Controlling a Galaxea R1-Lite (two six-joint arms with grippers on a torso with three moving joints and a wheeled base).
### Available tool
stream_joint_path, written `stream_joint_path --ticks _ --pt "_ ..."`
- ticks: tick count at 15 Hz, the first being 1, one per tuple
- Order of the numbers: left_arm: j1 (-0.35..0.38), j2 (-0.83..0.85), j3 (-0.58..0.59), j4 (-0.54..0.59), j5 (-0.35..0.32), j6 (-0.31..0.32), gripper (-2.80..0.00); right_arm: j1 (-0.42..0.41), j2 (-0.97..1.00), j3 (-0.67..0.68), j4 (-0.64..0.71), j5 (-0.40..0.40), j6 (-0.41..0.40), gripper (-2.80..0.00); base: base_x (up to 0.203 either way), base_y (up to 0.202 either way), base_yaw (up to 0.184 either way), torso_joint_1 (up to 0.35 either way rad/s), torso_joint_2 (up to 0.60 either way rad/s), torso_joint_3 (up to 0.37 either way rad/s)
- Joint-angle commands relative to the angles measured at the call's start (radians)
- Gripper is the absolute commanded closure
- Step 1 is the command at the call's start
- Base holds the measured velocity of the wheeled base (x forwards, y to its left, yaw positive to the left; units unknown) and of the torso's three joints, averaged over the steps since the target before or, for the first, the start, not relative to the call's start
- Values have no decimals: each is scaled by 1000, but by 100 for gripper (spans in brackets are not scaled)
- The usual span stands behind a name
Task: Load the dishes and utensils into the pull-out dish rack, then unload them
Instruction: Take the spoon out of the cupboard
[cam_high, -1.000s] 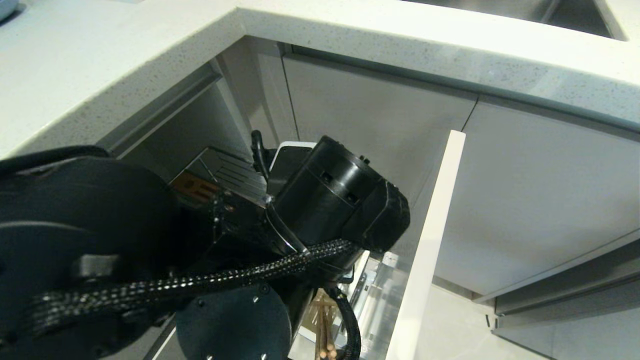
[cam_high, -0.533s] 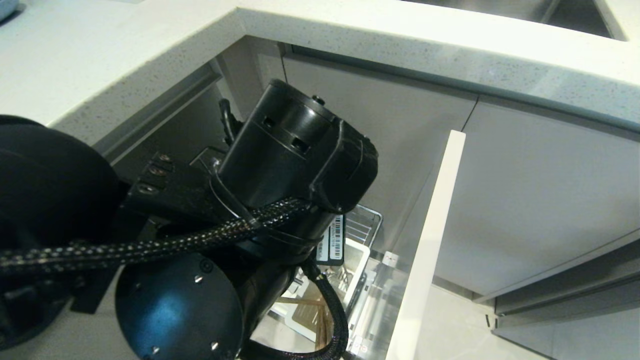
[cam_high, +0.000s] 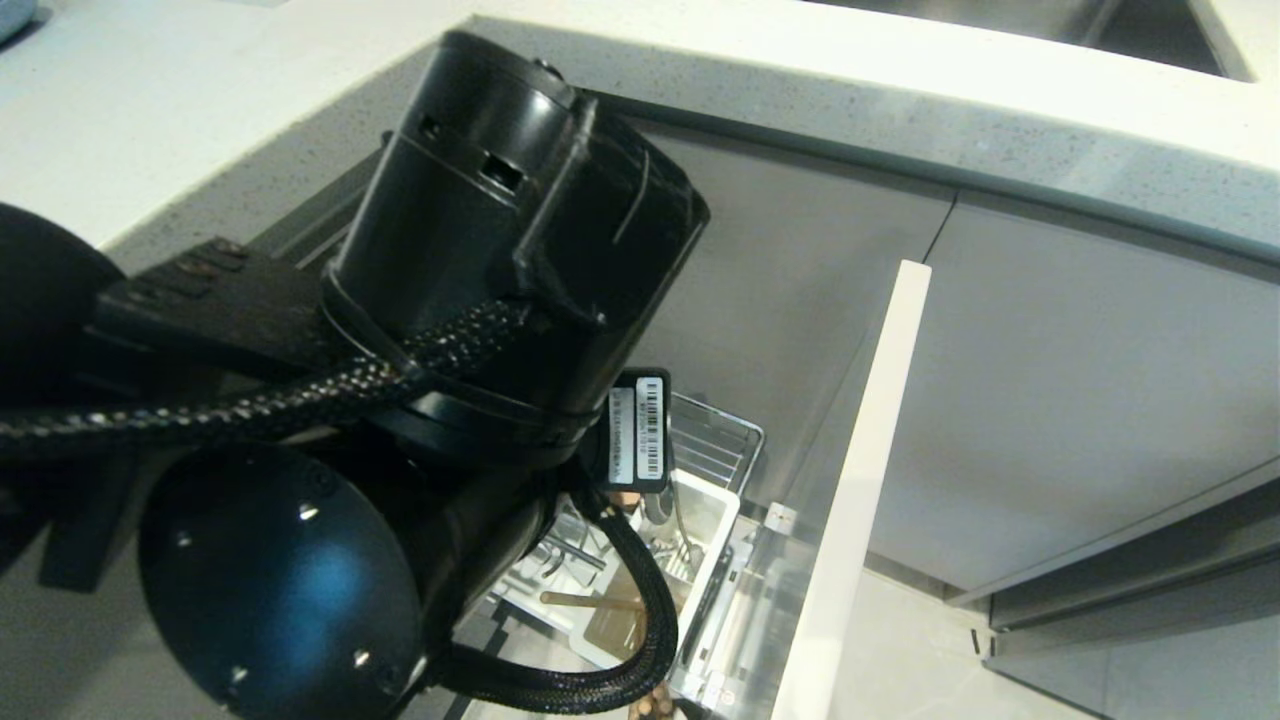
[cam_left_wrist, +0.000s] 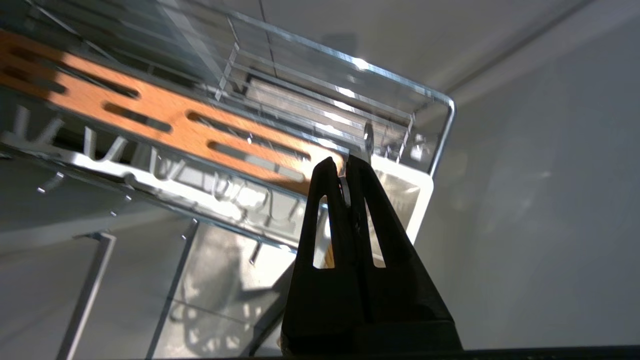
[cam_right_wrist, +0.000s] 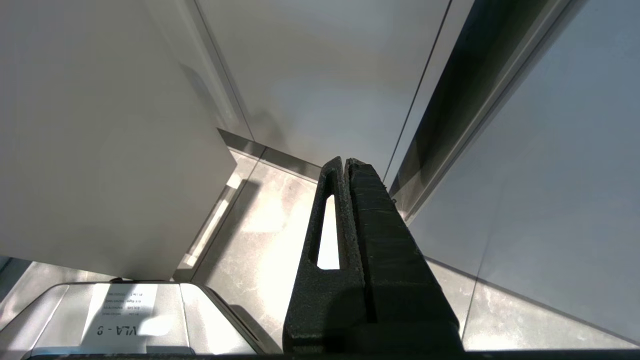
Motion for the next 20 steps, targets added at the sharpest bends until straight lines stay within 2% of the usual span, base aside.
stream_joint_path --ticks 1,13,16,20 --pt "0 -13 -22 2 21 11 0 0 0 2 0 0 0 0 0 0 0 0 0 0" --pt "-4 -82 -119 -1 88 106 0 0 0 2 0 0 0 0 0 0 0 0 0 0" --pt "-6 -87 -200 4 105 114 0 0 0 2 0 0 0 0 0 0 0 0 0 0" --pt "-5 -85 -347 6 116 186 0 0 0 2 0 0 0 0 0 0 0 0 0 0"
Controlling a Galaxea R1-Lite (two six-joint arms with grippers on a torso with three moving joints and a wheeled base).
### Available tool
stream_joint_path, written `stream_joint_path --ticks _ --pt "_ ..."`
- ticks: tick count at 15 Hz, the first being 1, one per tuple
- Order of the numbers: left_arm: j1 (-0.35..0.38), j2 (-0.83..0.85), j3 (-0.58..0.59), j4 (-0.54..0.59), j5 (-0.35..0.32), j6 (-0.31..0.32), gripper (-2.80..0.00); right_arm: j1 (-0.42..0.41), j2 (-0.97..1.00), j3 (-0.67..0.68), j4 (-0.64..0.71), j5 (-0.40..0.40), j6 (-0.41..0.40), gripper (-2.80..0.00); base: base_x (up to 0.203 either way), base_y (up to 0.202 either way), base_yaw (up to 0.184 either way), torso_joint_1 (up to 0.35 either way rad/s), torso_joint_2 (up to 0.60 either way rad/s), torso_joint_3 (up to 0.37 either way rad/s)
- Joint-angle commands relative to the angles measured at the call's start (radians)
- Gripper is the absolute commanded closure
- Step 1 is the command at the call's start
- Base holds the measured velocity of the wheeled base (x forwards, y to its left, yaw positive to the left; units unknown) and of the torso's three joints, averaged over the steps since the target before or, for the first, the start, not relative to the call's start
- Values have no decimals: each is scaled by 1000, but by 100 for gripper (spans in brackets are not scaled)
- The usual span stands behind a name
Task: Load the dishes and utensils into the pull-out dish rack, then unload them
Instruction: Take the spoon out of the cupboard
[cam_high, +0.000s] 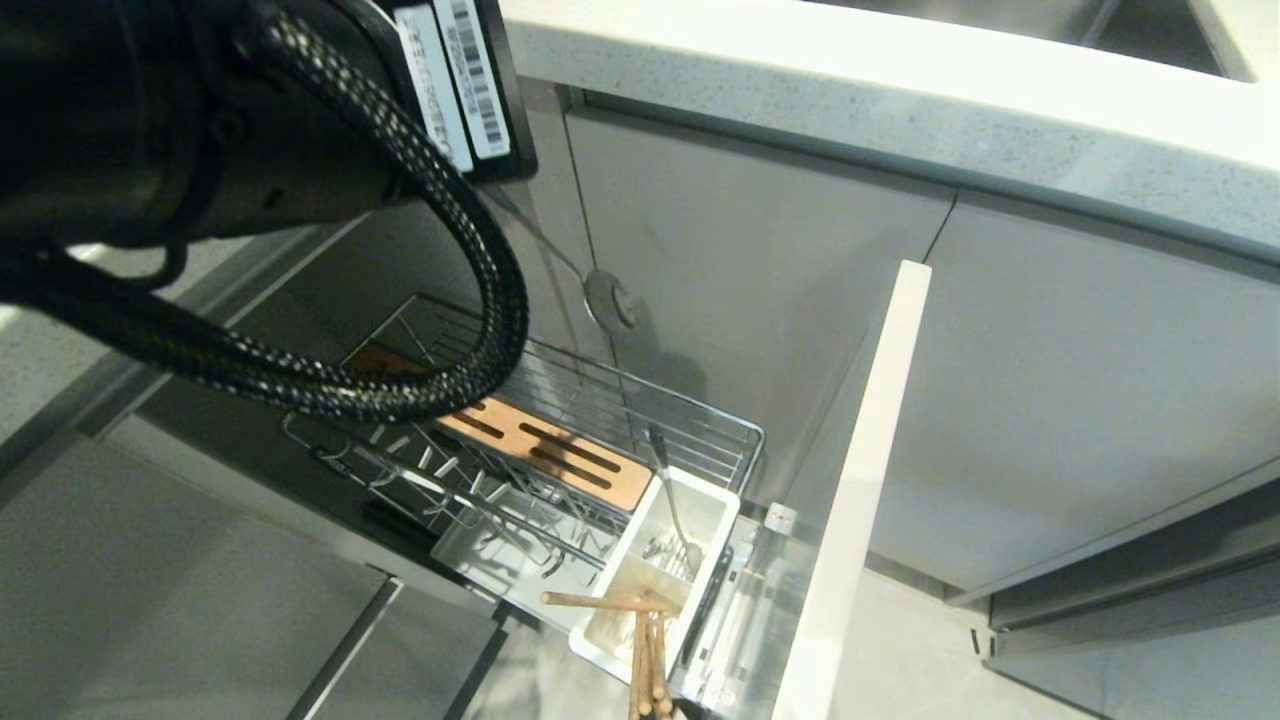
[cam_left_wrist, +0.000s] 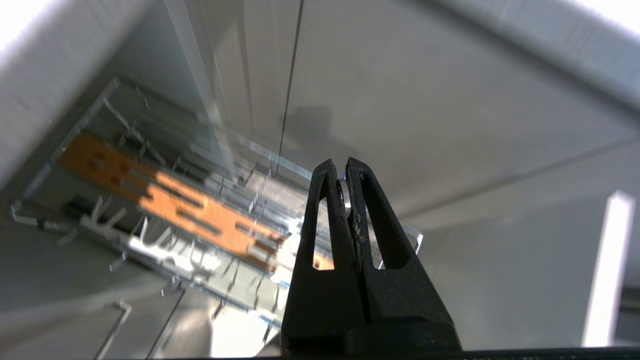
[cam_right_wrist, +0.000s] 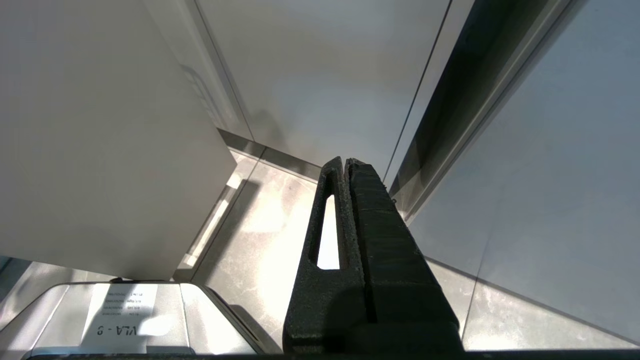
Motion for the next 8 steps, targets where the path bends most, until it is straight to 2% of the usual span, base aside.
stream_joint_path --ticks 1,4,6,8 --pt "2 6 -69 4 8 19 0 0 0 2 0 0 0 0 0 0 0 0 0 0" --pt "4 28 -193 21 11 78 0 0 0 2 0 0 0 0 0 0 0 0 0 0" --pt "5 36 -214 -2 40 166 0 0 0 2 0 0 0 0 0 0 0 0 0 0" --pt "10 34 -214 -19 48 174 0 0 0 2 0 0 0 0 0 0 0 0 0 0"
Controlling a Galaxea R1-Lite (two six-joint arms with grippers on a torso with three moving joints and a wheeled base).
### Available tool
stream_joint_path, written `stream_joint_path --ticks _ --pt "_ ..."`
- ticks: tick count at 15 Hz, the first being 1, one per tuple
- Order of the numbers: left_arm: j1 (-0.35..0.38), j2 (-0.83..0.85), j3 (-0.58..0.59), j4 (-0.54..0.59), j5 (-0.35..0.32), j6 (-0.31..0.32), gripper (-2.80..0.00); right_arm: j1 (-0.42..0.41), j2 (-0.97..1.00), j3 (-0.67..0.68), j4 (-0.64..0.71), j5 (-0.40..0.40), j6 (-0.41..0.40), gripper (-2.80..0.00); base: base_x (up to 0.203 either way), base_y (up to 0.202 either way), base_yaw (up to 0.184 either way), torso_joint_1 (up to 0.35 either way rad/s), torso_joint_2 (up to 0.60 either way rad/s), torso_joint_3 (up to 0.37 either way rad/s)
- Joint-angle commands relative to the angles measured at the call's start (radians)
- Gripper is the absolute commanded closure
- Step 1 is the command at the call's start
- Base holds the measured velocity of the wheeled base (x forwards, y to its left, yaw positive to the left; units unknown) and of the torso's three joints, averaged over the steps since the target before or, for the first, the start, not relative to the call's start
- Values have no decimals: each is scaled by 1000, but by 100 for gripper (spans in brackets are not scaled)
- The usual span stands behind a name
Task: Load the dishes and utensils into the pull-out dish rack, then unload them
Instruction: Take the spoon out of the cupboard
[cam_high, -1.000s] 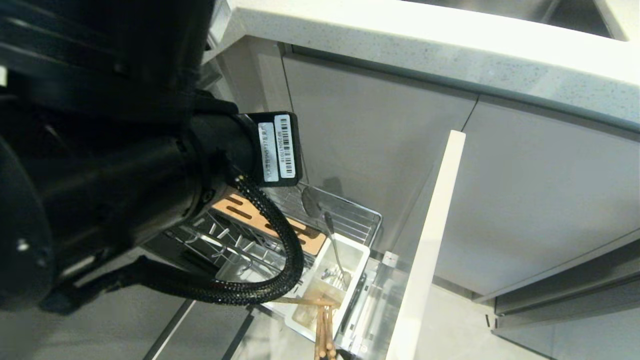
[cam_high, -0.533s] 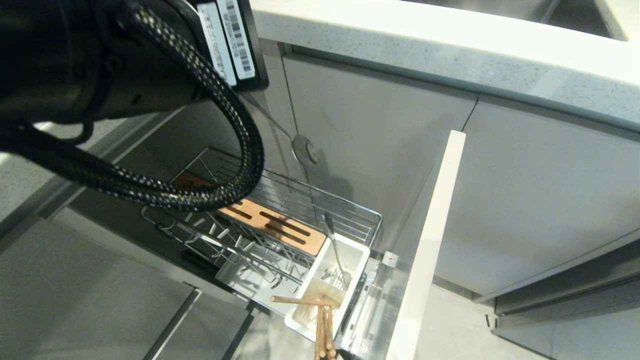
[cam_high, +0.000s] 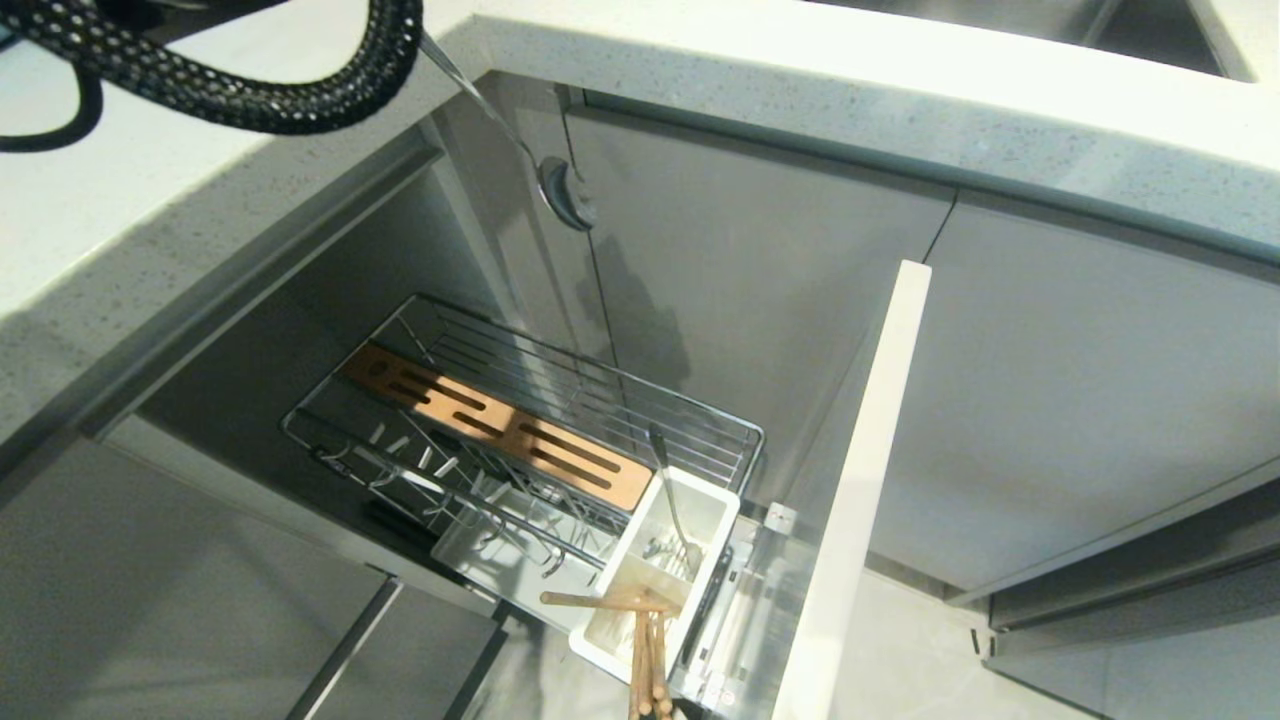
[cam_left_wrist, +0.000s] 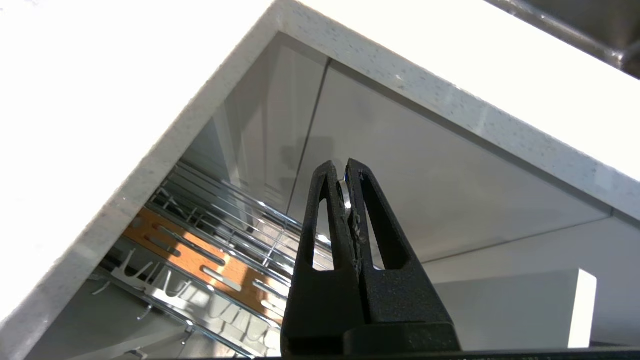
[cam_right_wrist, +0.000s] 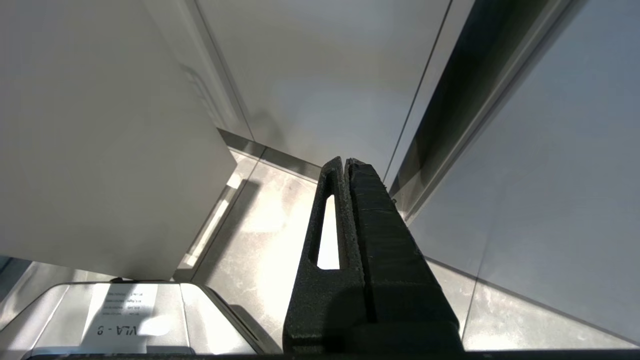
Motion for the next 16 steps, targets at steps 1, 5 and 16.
stream_joint_path --ticks 1,5,16 --pt "5 5 -4 -6 22 -1 0 0 0 2 0 0 0 0 0 0 0 0 0 0" --pt "6 -3 -4 -20 41 1 0 0 0 2 0 0 0 0 0 0 0 0 0 0" --pt "150 -116 -1 -25 -152 -7 0 0 0 2 0 0 0 0 0 0 0 0 0 0"
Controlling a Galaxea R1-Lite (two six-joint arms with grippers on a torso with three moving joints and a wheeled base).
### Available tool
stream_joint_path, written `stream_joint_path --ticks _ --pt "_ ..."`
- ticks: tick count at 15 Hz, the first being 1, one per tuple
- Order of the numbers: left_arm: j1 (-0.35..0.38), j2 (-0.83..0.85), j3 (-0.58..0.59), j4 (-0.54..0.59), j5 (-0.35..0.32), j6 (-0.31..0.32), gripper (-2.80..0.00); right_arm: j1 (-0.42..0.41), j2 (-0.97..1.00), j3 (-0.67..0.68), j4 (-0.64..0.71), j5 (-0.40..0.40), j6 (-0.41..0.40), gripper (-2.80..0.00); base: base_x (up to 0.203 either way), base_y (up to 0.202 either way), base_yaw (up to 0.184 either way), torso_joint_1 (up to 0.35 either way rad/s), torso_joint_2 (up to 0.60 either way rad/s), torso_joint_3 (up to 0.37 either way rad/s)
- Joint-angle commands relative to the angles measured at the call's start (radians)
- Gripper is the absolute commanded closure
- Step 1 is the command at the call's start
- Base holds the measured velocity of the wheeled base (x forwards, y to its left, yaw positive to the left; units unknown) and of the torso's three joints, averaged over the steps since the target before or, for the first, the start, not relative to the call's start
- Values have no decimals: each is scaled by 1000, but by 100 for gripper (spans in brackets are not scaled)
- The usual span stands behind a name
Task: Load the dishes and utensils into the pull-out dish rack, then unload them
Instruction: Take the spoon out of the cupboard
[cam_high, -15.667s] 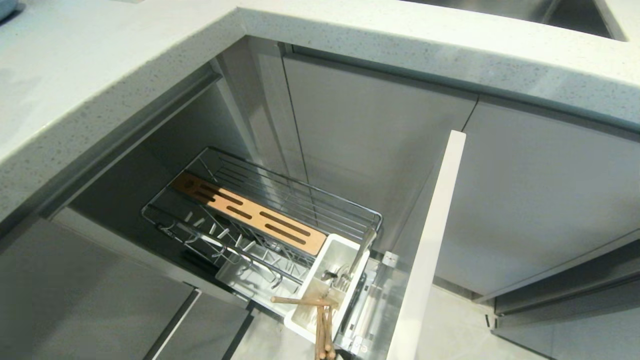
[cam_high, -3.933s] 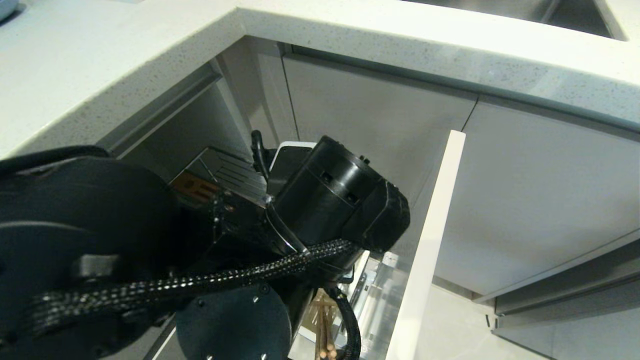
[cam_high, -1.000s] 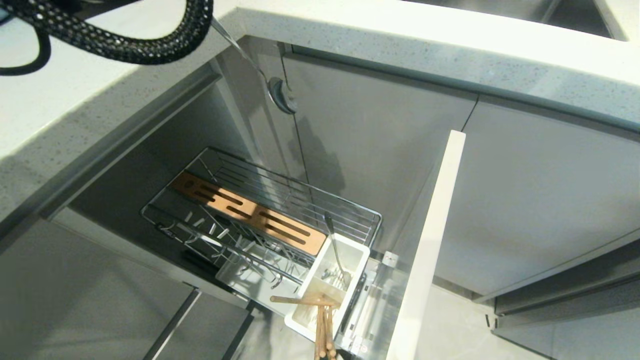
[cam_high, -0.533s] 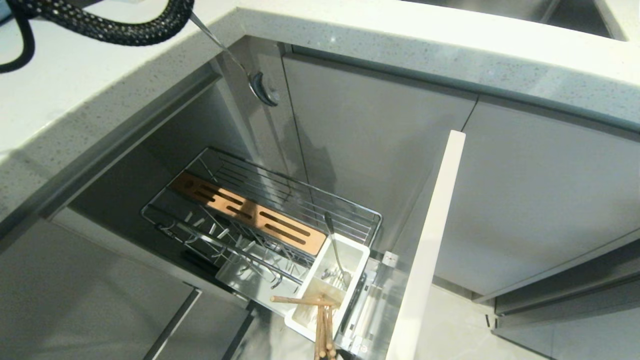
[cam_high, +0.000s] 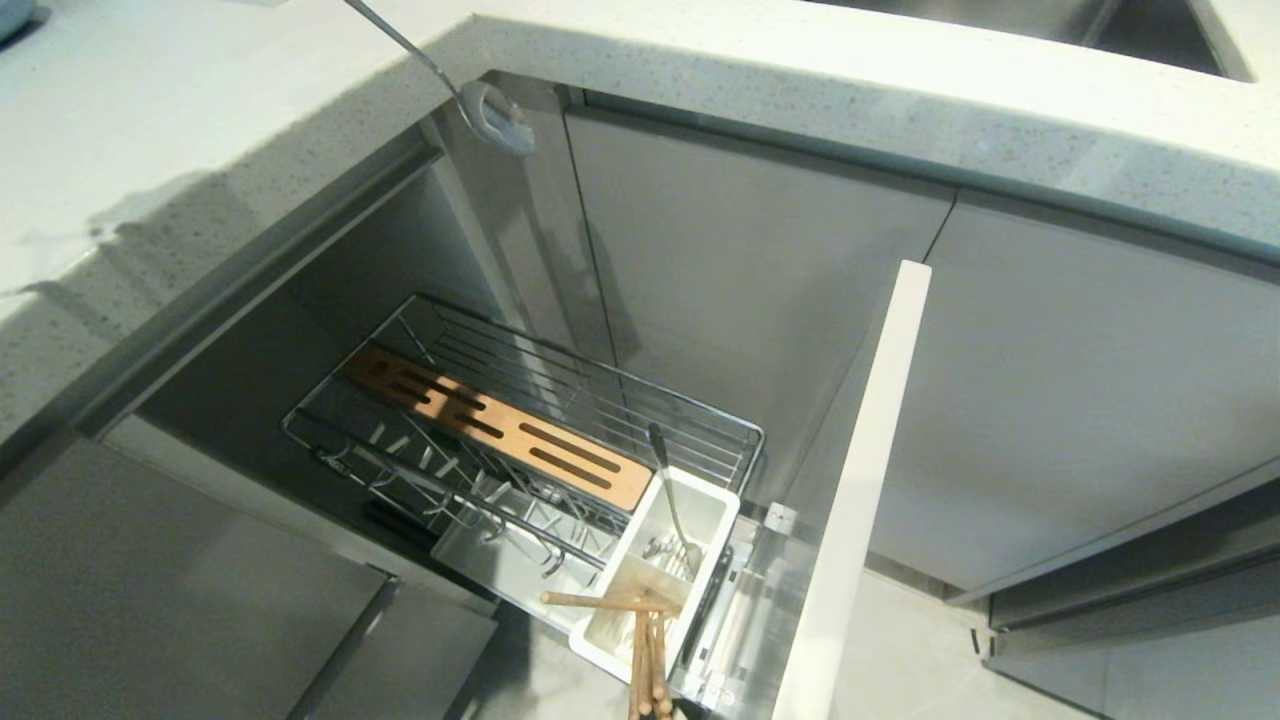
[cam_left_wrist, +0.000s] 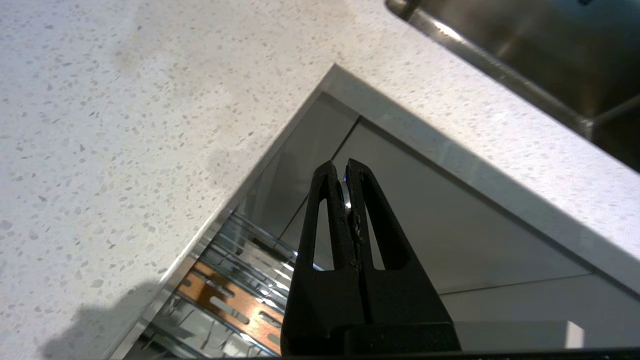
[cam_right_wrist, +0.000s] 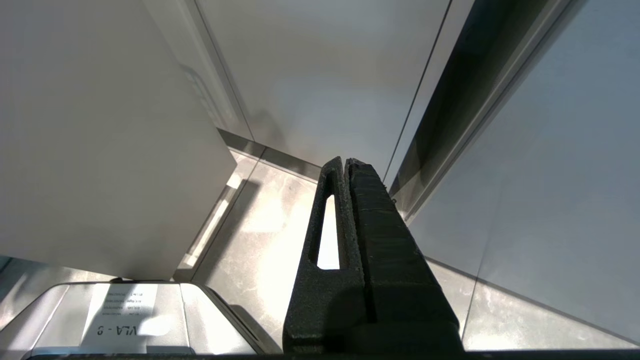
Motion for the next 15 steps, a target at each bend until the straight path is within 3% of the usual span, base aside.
stream_joint_path --ticks 1,7,10,15 --pt "0 -26 1 -18 1 -2 0 0 0 2 0 0 0 0 0 0 0 0 0 0" --pt "30 -44 1 -287 -49 74 0 0 0 2 0 0 0 0 0 0 0 0 0 0" --pt "94 -44 1 -335 -52 107 0 0 0 2 0 0 0 0 0 0 0 0 0 0" --pt "217 -68 2 -464 -80 259 0 0 0 2 0 0 0 0 0 0 0 0 0 0"
